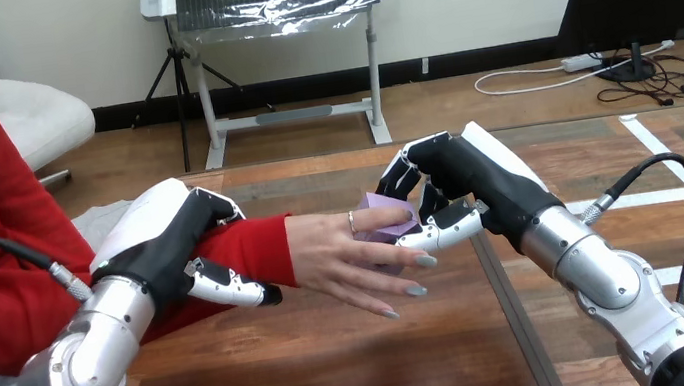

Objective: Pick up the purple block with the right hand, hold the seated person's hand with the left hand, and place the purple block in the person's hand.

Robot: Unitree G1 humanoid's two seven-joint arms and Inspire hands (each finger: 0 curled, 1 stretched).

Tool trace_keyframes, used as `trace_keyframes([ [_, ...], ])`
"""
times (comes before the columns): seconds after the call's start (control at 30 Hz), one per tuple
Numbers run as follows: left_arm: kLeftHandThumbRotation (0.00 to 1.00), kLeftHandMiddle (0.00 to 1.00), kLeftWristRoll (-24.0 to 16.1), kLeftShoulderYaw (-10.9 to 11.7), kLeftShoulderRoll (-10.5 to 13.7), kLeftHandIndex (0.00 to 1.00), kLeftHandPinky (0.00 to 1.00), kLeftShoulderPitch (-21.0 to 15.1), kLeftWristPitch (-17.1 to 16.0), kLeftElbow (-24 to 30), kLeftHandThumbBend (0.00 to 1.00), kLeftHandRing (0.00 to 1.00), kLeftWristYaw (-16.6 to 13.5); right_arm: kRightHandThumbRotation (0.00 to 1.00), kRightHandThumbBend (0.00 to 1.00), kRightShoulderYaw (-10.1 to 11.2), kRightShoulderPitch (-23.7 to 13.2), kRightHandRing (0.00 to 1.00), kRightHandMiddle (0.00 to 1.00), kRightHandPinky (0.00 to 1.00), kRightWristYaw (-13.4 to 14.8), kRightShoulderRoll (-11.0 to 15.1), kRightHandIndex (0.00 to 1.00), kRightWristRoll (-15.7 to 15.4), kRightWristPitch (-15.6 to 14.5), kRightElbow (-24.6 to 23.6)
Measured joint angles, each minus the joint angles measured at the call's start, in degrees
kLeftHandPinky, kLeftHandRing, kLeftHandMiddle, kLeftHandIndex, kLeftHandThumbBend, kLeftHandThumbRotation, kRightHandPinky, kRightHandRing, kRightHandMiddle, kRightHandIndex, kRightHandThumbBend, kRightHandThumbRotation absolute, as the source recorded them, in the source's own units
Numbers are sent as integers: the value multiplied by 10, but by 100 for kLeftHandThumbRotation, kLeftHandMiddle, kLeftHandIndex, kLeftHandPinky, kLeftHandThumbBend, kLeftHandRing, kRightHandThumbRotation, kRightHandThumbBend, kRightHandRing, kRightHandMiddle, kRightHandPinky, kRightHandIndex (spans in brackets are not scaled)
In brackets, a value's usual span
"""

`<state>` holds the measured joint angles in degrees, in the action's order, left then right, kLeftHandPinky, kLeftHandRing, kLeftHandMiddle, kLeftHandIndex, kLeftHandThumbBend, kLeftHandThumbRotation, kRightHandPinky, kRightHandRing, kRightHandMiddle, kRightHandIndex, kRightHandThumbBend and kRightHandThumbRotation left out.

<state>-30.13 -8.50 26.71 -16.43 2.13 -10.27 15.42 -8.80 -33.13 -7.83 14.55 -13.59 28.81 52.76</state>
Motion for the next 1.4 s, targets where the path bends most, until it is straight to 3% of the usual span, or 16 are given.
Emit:
trace_keyframes([
  [1.4, 0, 40, -3, 0, -44, 41, 27, -48, 0, -56, 77, 33, -11, 0, 82, 8, 16, 35, 40, 29, -4, 13, 44, 5, -12, -56],
])
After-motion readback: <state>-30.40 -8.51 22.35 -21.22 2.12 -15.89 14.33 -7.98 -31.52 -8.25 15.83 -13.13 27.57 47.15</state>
